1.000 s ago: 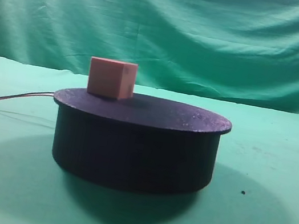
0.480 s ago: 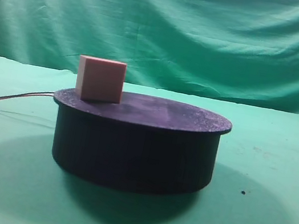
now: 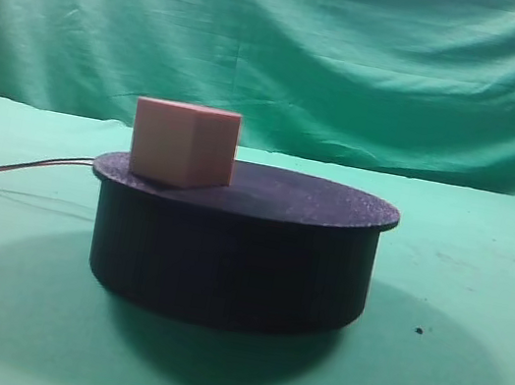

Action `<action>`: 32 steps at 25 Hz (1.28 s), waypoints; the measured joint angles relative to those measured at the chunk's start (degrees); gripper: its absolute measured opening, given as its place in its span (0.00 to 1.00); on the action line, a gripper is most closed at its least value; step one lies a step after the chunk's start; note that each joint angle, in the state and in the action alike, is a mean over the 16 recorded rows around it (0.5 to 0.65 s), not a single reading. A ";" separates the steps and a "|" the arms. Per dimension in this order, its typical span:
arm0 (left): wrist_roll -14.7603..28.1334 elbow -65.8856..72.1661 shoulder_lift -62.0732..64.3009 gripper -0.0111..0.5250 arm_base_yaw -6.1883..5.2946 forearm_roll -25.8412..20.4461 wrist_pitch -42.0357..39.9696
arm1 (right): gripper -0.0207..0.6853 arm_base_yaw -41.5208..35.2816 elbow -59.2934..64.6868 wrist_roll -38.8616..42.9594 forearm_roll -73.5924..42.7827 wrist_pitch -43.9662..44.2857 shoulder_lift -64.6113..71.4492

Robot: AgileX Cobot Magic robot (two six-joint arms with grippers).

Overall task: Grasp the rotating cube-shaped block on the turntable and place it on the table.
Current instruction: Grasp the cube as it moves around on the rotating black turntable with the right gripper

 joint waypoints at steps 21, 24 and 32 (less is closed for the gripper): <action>0.00 0.00 0.00 0.02 0.00 0.00 0.00 | 0.70 25.45 -24.66 26.83 -16.56 6.86 27.13; 0.00 0.00 0.00 0.02 0.00 0.00 0.00 | 0.80 25.51 -26.83 26.28 -15.55 8.13 30.40; 0.00 0.00 0.00 0.02 0.00 0.00 0.00 | 0.64 25.54 -30.05 25.42 -16.36 10.71 37.25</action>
